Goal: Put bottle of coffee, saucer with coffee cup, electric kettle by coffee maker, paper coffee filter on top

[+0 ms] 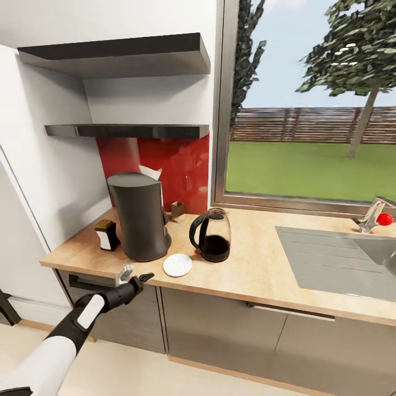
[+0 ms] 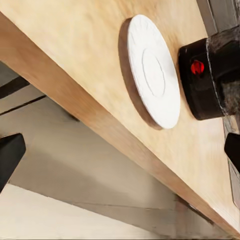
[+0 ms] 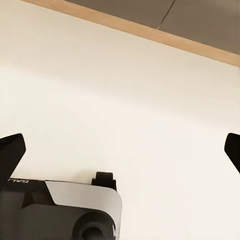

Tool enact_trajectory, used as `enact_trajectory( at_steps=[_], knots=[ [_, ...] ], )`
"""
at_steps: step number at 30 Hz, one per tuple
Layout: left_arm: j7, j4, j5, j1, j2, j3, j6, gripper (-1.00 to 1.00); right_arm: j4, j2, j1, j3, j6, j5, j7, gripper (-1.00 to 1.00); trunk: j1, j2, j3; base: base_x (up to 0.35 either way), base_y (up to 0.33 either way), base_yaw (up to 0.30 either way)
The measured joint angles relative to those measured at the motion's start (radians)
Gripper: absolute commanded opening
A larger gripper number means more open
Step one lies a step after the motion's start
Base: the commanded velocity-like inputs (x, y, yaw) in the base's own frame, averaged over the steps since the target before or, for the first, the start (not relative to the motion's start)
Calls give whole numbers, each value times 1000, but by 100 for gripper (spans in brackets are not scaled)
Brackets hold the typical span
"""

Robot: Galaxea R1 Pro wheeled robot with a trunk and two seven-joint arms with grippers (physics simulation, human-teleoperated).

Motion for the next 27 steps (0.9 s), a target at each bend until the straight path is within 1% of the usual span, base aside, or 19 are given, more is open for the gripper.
enact_trajectory(
  at_steps=[1,4,5,6,7,8,10,11,12,15,17,19,20,21,22,23,25,26,27],
  knots=[
    [-2,-9,-1,5,1,-13,0,100,0,0,0,0,0,0,0,100,0,0,0,0,0,0],
    [-30,-64,-6,41,9,-84,2,100,0,0,0,0,0,0,0,100,0,0,0,0,0,0],
    [-39,-77,-8,49,13,-99,2,100,1,0,0,0,0,0,0,100,0,0,0,0,0,0],
    [-57,-103,-8,67,21,-126,4,100,0,0,0,0,0,0,0,100,0,0,0,0,0,0],
    [-66,-116,-7,76,26,-140,4,100,0,0,0,0,0,0,0,100,0,0,0,0,0,0],
    [-83,-141,-8,94,37,-165,3,100,0,0,0,0,0,0,0,100,0,0,0,0,0,0],
    [-107,-174,-10,121,55,-196,1,100,0,0,0,0,0,0,0,100,0,0,0,0,0,0],
    [-114,-184,-10,131,61,-205,-1,100,0,0,0,0,0,0,0,100,0,0,0,0,0,0],
    [-128,-200,-11,149,73,-217,-4,100,0,0,0,0,0,0,0,100,0,0,0,0,0,0],
    [-156,-224,-12,181,97,-233,-9,100,0,0,0,0,0,0,0,100,0,0,0,0,0,0],
    [-179,-234,-14,203,111,-239,-12,100,0,0,0,0,0,0,0,100,0,0,0,0,0,0],
    [-203,-240,-28,223,122,-242,-16,100,0,0,0,0,0,0,0,100,0,0,0,0,0,0],
    [-211,-242,-37,228,124,-242,-18,100,0,0,0,0,0,0,0,100,0,0,0,0,0,0],
    [-227,-244,-62,237,128,-243,-25,100,0,0,0,0,0,0,0,100,0,0,0,0,0,0],
    [-236,-245,-78,241,129,-243,-31,100,0,0,0,0,0,0,0,100,0,0,0,0,0,0],
    [-256,-246,-113,246,131,-243,-46,100,0,0,0,0,0,0,0,100,0,0,0,0,0,0],
    [-280,-247,-152,250,133,-243,-65,100,0,0,0,0,0,0,0,100,0,0,0,0,0,0],
    [-306,-248,-190,253,133,-243,-85,100,0,0,0,0,0,0,0,100,0,0,0,0,0,0],
    [-320,-248,-209,254,134,-242,-95,100,0,0,0,0,0,0,0,100,0,0,0,0,0,0]
  ],
)
